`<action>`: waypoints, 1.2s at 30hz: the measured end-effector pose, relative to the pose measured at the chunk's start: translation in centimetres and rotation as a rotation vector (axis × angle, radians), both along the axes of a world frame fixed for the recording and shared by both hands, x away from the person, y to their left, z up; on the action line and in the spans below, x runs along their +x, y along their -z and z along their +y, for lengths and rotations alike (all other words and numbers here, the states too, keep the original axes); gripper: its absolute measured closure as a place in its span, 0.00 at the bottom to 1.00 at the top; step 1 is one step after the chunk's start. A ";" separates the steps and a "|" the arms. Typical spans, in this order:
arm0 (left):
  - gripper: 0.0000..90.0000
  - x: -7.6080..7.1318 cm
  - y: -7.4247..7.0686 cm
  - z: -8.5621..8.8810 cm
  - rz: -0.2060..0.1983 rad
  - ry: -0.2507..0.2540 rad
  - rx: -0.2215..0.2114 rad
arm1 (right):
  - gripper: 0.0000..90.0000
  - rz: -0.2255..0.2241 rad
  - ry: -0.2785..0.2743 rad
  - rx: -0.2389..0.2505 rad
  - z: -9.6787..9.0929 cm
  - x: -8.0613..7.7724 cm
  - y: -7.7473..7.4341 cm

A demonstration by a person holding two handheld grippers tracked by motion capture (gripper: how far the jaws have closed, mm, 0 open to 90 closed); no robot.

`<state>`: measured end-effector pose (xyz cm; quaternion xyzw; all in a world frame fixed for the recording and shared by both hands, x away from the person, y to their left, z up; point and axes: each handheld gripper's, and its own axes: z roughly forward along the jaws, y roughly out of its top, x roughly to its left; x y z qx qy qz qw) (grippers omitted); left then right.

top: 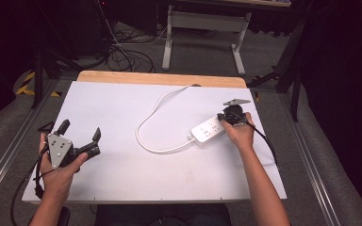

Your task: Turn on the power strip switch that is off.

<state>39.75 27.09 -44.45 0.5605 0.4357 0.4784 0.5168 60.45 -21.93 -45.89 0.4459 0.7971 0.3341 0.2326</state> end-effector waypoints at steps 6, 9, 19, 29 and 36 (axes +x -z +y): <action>0.05 0.0 0.0 0.0 0.000 0.000 -0.003 | 1.00 -0.002 0.001 -0.002 0.0 0.0 0.0; 0.05 0.0 0.0 0.0 -0.001 -0.003 -0.006 | 1.00 -0.011 0.001 -0.017 0.2 -0.1 0.0; 0.05 0.1 0.0 0.1 0.001 -0.004 -0.003 | 1.00 -0.001 0.010 0.014 0.0 0.0 -0.1; 0.05 0.0 0.0 0.1 0.000 -0.003 -0.005 | 1.00 -0.008 0.009 0.006 0.1 -0.1 -0.1; 0.05 0.0 0.0 0.0 -0.001 0.001 -0.007 | 1.00 -0.018 0.012 -0.002 0.2 -0.2 0.0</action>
